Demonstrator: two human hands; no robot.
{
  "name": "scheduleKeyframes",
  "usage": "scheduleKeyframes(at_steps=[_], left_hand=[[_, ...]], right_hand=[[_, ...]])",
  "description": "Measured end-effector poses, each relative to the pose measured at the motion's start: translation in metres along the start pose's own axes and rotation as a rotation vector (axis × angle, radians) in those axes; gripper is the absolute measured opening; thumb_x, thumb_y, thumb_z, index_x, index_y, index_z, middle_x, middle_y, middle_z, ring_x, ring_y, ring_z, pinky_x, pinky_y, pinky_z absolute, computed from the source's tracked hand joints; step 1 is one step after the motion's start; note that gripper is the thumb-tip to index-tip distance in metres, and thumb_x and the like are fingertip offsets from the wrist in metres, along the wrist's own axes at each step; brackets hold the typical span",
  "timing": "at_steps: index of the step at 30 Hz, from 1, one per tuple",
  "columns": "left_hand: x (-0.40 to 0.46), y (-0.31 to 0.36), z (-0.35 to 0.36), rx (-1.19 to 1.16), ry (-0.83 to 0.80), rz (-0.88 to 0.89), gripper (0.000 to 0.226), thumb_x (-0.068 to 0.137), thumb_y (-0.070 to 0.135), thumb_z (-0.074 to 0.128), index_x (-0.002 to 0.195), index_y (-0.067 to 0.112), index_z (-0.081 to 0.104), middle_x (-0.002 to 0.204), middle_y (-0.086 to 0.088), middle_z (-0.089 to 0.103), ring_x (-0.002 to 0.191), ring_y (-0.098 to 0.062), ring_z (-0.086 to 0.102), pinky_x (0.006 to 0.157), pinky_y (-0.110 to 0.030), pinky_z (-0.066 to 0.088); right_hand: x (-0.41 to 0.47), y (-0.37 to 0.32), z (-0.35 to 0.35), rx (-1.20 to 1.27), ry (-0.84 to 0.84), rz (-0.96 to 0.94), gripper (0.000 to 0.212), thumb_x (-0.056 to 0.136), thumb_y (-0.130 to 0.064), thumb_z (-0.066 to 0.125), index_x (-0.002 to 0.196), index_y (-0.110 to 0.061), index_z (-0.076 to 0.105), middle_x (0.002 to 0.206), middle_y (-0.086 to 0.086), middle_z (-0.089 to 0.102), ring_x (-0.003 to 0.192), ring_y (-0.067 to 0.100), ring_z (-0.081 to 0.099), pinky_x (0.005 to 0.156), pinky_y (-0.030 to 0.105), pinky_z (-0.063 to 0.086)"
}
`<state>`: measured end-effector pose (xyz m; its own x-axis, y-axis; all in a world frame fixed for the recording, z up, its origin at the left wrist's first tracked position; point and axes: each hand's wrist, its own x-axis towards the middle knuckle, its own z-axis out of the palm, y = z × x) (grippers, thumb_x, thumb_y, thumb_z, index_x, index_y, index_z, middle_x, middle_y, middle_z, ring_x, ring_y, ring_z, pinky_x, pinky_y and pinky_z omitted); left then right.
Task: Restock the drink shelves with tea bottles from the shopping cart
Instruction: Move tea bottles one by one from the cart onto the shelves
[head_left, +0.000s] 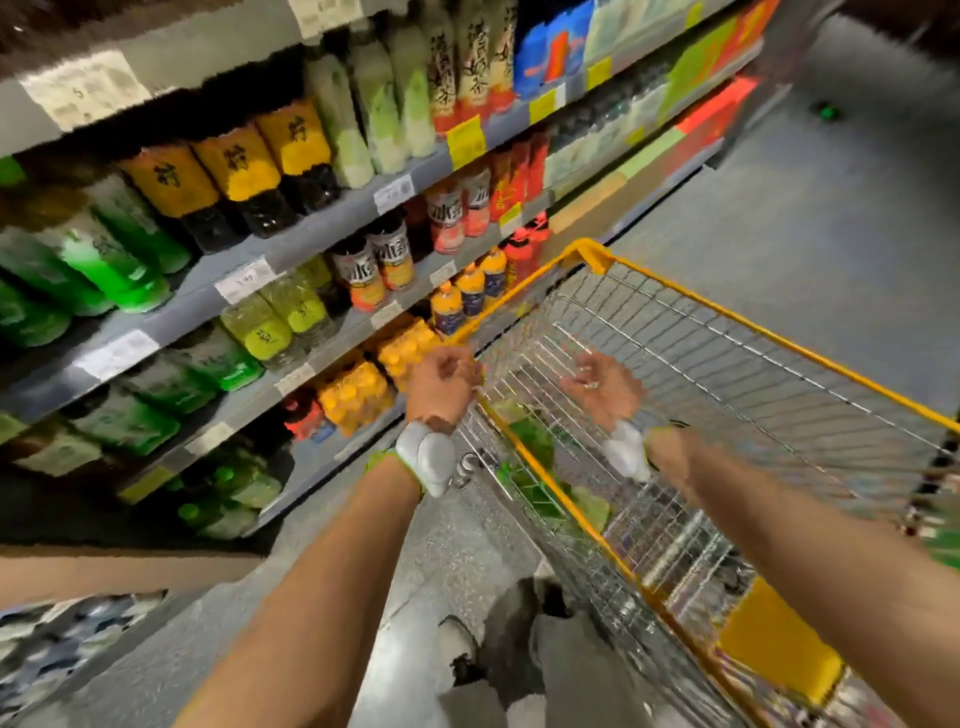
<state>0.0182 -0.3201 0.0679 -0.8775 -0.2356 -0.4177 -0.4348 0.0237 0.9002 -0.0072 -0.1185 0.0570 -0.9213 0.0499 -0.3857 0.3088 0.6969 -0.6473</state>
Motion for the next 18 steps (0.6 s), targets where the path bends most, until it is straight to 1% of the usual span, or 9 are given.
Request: scheduleKeyframes(at_steps=[3, 6, 7, 9, 11, 13, 14, 16, 18], left_hand=[[0.013, -0.004, 0.053, 0.019, -0.046, -0.042, 0.013, 0.096, -0.002, 0.045, 0.101, 0.004, 0.056, 0.084, -0.012, 0.063, 0.071, -0.018, 0.059, 0.068, -0.033, 0.05], [0.024, -0.015, 0.081, 0.037, -0.107, -0.104, 0.011, 0.09, -0.002, 0.052, 0.099, 0.004, 0.055, 0.074, -0.011, 0.057, 0.064, -0.02, 0.053, 0.062, -0.028, 0.044], [0.037, -0.025, 0.095, 0.075, -0.134, -0.119, 0.013, 0.086, 0.002, 0.055, 0.099, 0.004, 0.056, 0.077, -0.013, 0.057, 0.068, -0.022, 0.055, 0.065, -0.031, 0.046], [0.061, -0.045, 0.109, 0.222, -0.164, -0.164, 0.02, 0.079, 0.014, 0.055, 0.099, 0.013, 0.061, 0.087, -0.012, 0.06, 0.081, -0.024, 0.057, 0.08, -0.041, 0.051], [0.088, -0.066, 0.118, 0.335, -0.143, -0.269, 0.013, 0.076, 0.02, 0.056, 0.087, 0.018, 0.062, 0.086, -0.01, 0.061, 0.085, -0.023, 0.057, 0.09, -0.046, 0.052], [0.102, -0.074, 0.126, 0.439, -0.137, -0.313, 0.006, 0.078, 0.017, 0.062, 0.083, 0.013, 0.062, 0.078, -0.008, 0.065, 0.09, -0.024, 0.058, 0.085, -0.055, 0.049], [0.108, -0.076, 0.132, 0.514, -0.158, -0.323, 0.014, 0.079, 0.016, 0.064, 0.091, 0.008, 0.065, 0.082, -0.008, 0.07, 0.096, -0.026, 0.06, 0.083, -0.04, 0.048], [0.12, -0.083, 0.141, 0.711, -0.119, -0.333, 0.025, 0.087, 0.011, 0.059, 0.11, 0.009, 0.067, 0.107, -0.006, 0.07, 0.113, -0.029, 0.06, 0.098, -0.032, 0.047], [0.132, -0.093, 0.152, 0.804, -0.114, -0.349, 0.021, 0.09, 0.006, 0.055, 0.105, 0.013, 0.068, 0.103, 0.003, 0.072, 0.12, -0.03, 0.056, 0.091, -0.022, 0.048]], right_hand=[[0.006, 0.046, -0.014, 0.007, 0.018, 0.101, 0.043, 0.089, -0.022, 0.061, 0.129, -0.006, 0.052, 0.102, -0.002, 0.048, 0.095, 0.01, 0.043, 0.086, 0.022, 0.04], [0.013, 0.082, -0.01, -0.059, -0.033, 0.166, 0.018, 0.09, -0.018, 0.057, 0.107, -0.014, 0.063, 0.092, -0.003, 0.047, 0.091, 0.012, 0.041, 0.088, 0.033, 0.042], [0.02, 0.095, -0.011, -0.074, -0.064, 0.177, 0.006, 0.091, -0.018, 0.056, 0.088, -0.021, 0.058, 0.083, -0.003, 0.048, 0.087, 0.014, 0.043, 0.08, 0.033, 0.042], [0.035, 0.117, -0.004, -0.09, -0.171, 0.226, 0.024, 0.093, -0.021, 0.053, 0.071, -0.024, 0.045, 0.073, -0.002, 0.049, 0.071, 0.016, 0.048, 0.062, 0.022, 0.038], [0.043, 0.135, 0.006, -0.067, -0.258, 0.259, 0.01, 0.093, -0.025, 0.056, 0.096, -0.016, 0.059, 0.089, 0.005, 0.062, 0.073, 0.013, 0.056, 0.06, 0.017, 0.043], [0.052, 0.155, 0.024, 0.041, -0.302, 0.31, 0.041, 0.091, -0.027, 0.06, 0.128, -0.01, 0.053, 0.117, 0.011, 0.064, 0.089, 0.02, 0.062, 0.071, 0.022, 0.052], [0.056, 0.163, 0.034, 0.078, -0.335, 0.335, 0.046, 0.09, -0.027, 0.061, 0.131, -0.01, 0.05, 0.121, 0.012, 0.063, 0.086, 0.021, 0.062, 0.07, 0.026, 0.054], [0.062, 0.18, 0.056, 0.085, -0.403, 0.343, 0.041, 0.091, -0.025, 0.06, 0.128, -0.008, 0.052, 0.115, 0.012, 0.065, 0.073, 0.02, 0.058, 0.059, 0.026, 0.05], [0.069, 0.195, 0.077, 0.081, -0.455, 0.367, 0.036, 0.092, -0.025, 0.058, 0.123, -0.006, 0.055, 0.105, 0.011, 0.063, 0.072, 0.019, 0.055, 0.054, 0.02, 0.042]])
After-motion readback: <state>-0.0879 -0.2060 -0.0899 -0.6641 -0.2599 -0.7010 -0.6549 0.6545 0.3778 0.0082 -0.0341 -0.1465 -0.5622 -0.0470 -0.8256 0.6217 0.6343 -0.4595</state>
